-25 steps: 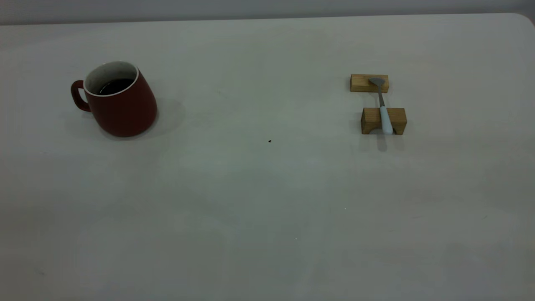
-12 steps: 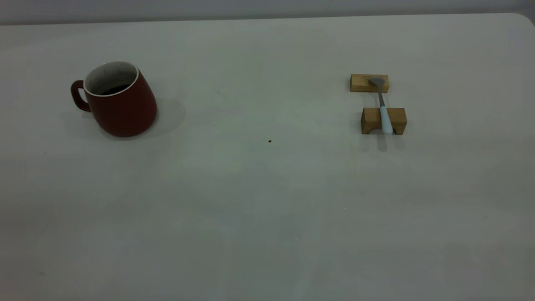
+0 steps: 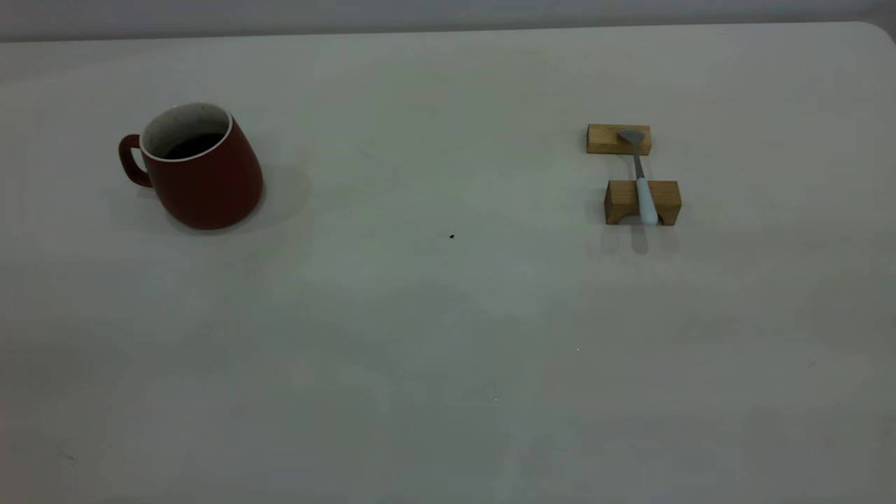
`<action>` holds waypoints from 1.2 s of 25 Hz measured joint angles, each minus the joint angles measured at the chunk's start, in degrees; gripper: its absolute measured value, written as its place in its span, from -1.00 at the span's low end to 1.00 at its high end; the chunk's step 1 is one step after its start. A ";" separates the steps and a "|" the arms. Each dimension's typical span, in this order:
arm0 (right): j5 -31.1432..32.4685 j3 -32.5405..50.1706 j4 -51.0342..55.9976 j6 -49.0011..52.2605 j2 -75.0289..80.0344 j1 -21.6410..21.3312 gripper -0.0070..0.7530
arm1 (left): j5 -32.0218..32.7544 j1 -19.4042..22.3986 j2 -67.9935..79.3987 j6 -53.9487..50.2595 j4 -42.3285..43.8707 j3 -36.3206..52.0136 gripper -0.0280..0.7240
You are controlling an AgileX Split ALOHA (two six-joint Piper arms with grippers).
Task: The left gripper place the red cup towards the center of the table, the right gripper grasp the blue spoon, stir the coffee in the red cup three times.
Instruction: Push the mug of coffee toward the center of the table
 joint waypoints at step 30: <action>0.00 0.00 0.00 0.02 0.00 0.00 0.26 | -19.86 0.00 87.39 17.17 -4.94 -31.20 0.85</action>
